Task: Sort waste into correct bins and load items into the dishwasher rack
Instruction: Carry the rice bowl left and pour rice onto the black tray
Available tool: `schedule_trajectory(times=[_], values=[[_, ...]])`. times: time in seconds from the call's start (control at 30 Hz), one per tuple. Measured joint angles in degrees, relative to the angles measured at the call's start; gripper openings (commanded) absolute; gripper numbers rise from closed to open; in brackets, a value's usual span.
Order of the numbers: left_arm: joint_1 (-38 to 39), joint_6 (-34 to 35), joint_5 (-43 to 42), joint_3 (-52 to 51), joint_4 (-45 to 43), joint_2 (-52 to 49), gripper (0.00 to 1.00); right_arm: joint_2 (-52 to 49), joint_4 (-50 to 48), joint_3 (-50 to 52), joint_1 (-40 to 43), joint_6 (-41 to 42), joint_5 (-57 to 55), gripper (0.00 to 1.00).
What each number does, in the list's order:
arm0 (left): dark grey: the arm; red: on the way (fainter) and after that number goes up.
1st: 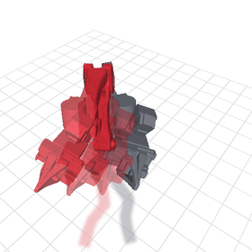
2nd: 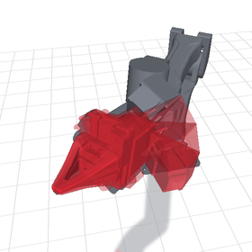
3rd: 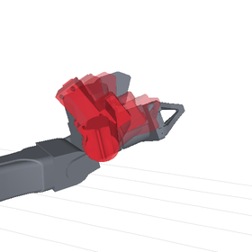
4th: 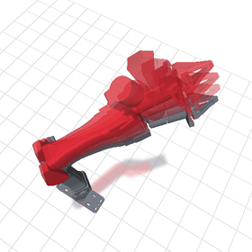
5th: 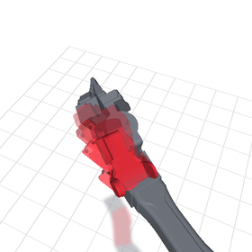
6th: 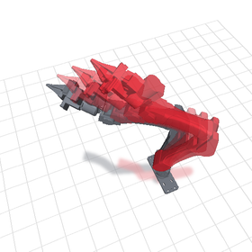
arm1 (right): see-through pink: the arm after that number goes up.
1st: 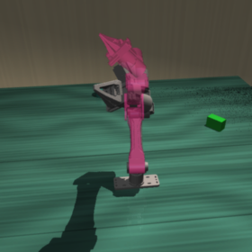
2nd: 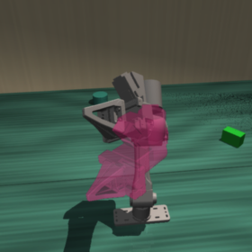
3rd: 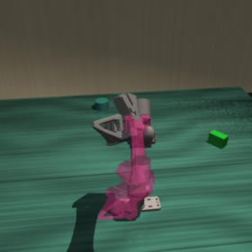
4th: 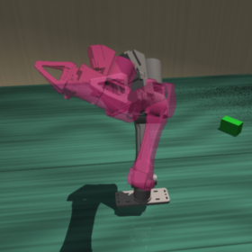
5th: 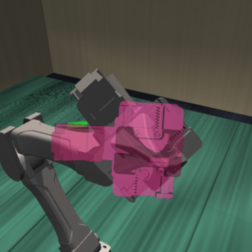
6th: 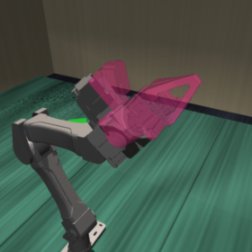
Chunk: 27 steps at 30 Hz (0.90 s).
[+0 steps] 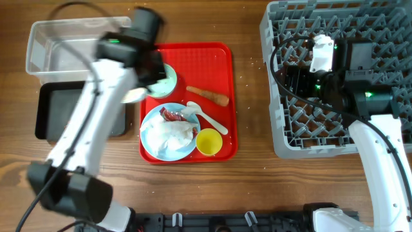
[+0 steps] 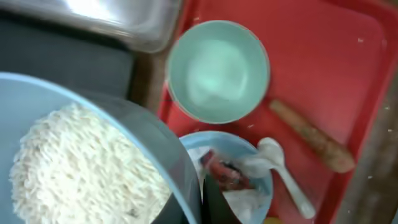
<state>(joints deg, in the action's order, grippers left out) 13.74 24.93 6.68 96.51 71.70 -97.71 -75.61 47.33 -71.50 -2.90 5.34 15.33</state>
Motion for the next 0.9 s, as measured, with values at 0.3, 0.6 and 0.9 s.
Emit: schedule_trajectory(times=[0.3,0.6,0.9], values=[[-26.99,-17.05,-30.25,-7.52,-3.82,0.11,0.04,0.0,0.02,0.0,0.0,0.0,0.02,0.96],[-51.34,-30.47,-62.16,-25.73,-14.23,-1.36,0.04,0.0,0.28,0.0,0.0,0.0,0.02,0.96],[-58.58,-34.53,-85.31,-29.73,-18.97,-8.37,0.04,0.0,1.95,0.0,0.0,0.0,0.0,0.96]])
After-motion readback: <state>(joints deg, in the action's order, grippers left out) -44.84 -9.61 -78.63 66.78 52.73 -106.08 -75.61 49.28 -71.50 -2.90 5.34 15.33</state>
